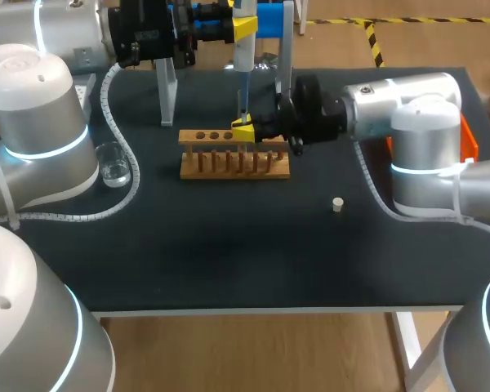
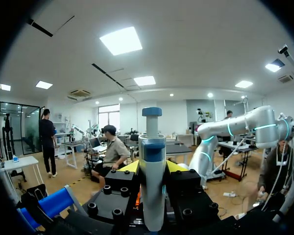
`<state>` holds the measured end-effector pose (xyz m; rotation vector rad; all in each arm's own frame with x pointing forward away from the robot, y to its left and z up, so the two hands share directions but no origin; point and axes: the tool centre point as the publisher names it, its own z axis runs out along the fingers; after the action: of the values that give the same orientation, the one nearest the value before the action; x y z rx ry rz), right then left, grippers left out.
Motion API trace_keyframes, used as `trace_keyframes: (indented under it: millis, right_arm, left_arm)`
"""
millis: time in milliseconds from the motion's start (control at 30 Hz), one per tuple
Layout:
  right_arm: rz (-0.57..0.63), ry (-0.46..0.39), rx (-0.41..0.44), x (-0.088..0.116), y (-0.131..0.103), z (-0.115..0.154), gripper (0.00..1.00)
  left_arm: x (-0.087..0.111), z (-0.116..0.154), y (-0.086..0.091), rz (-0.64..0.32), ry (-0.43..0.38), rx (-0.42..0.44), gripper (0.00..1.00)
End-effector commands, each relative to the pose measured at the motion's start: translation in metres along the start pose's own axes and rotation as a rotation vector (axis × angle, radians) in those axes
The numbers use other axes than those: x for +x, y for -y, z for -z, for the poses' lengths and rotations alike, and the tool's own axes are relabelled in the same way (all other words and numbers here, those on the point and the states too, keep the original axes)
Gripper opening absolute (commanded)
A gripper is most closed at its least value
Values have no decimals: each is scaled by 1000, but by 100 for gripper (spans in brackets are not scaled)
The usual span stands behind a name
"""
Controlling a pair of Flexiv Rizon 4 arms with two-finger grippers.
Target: Invert the test tube, pick up the pipette, mount the tip to pipette, aspirate from beaker and dispense into the tube, eject the tip, return the pipette, and cap with the stopper.
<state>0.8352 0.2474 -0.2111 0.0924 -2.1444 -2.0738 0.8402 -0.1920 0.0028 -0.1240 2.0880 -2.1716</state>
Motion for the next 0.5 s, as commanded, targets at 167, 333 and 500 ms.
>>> trace_keyframes:
  millis: [167,333,500]
  right_arm:
    - [1,-2,-2,-2,-1,-1,0]
    - [5,-4,-5,-3,-2,-1,0]
    - [10,-4,-9,-4,-4,-2,0]
  left_arm:
    - [0,0,0,-1,0,1,0]
    - [0,0,0,-1,0,1,0]
    - [0,0,0,-1,0,1,0]
